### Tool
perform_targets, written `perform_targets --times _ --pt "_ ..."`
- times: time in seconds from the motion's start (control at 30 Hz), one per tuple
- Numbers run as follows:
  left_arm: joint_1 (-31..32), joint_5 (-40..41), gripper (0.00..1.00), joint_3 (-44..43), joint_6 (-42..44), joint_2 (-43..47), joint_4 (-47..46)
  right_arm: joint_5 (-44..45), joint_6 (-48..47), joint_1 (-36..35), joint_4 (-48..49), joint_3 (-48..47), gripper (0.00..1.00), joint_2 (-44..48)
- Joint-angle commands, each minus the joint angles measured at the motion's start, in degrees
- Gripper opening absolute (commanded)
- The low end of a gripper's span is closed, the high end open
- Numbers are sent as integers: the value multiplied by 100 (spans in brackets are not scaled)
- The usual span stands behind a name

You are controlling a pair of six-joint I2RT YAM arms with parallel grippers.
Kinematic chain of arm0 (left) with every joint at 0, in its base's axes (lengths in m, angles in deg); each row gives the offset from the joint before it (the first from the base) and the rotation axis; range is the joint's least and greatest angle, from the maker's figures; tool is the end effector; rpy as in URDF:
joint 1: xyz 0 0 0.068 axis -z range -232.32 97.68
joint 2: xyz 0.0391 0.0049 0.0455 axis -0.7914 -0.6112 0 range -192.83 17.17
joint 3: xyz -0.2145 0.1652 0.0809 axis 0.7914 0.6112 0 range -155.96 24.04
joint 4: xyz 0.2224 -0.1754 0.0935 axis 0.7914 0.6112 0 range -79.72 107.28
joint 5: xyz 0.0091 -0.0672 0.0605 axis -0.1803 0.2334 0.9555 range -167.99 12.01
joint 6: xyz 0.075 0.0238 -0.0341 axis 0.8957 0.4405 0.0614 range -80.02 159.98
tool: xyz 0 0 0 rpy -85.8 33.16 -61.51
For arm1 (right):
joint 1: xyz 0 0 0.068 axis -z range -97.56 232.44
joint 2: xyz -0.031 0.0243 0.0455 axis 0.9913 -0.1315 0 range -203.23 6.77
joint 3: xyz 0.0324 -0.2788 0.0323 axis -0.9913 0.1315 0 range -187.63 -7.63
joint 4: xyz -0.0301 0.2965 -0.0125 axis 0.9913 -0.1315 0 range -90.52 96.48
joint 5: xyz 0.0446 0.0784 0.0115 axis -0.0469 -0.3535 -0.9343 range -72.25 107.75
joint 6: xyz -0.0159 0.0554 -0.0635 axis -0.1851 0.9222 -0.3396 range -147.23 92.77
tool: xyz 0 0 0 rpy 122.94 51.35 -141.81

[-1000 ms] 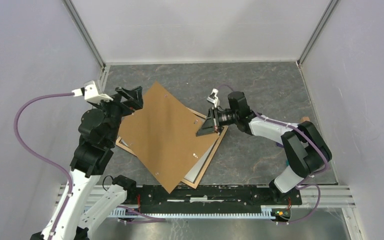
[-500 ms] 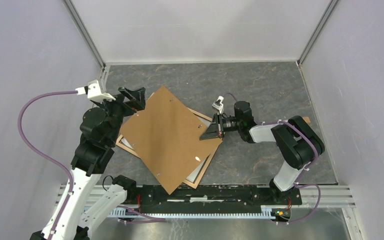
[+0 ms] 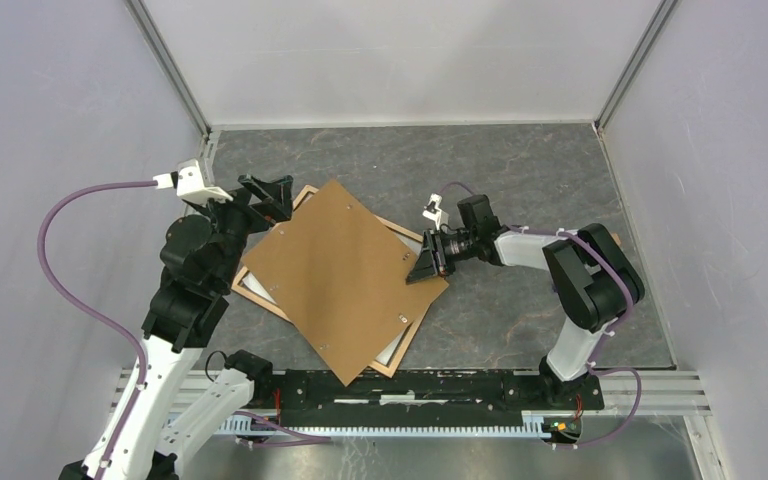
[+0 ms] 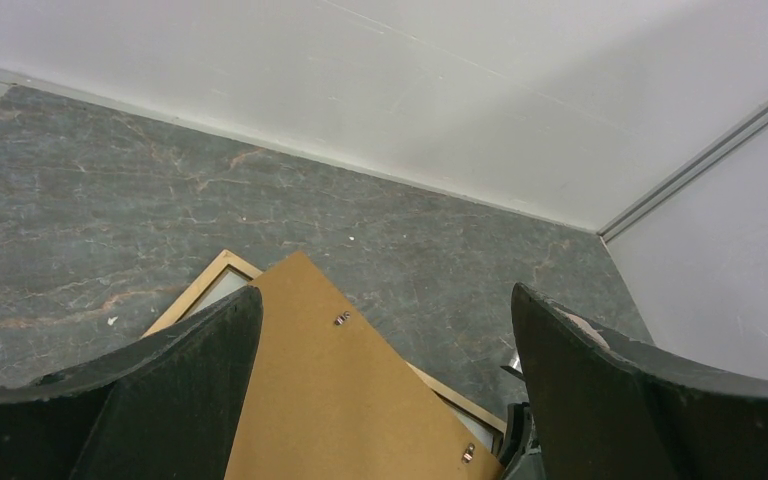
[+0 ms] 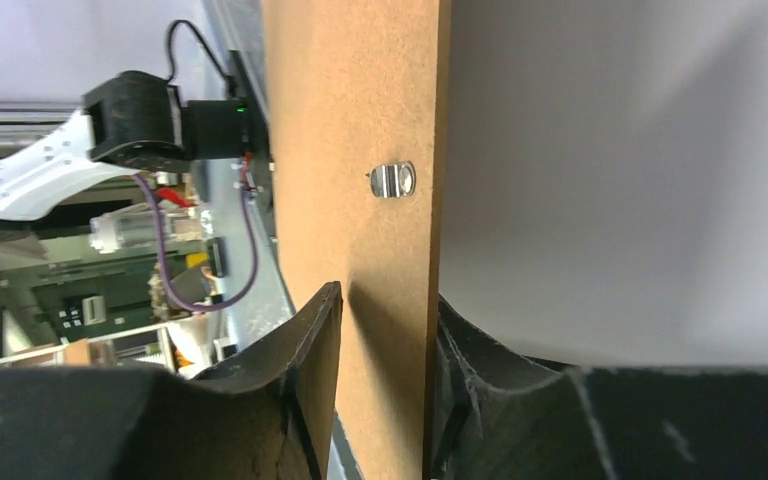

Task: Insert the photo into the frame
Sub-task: Turn over the photo frame item on the photo frame.

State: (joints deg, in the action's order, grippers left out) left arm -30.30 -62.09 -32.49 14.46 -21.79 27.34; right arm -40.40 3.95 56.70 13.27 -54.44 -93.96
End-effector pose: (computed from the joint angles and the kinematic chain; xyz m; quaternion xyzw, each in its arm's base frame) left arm 0.1989 -0.0581 0.4300 -0.1194 0.6939 -0.1943 0.6830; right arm 0.3002 0.2161 0.1051 -0.1387 0.8211 0.5498 0.0652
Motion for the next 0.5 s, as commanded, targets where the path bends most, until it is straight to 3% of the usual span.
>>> perform_targets --times 0.0,0.13,0.23,0.47 --pt "48 -99 100 -77 267 36 -204 528 -1123 51 -1197 -477 41 50" --pt "53 -115 100 -77 258 54 -209 1367 -1661 65 -2046 -816 50 178" --pt "56 -131 100 -75 249 55 -202 1527 -1776 114 -2125 -876 58 374" --pt "134 -165 100 -68 229 55 -216 2279 -2041 163 -2606 -991 64 875"
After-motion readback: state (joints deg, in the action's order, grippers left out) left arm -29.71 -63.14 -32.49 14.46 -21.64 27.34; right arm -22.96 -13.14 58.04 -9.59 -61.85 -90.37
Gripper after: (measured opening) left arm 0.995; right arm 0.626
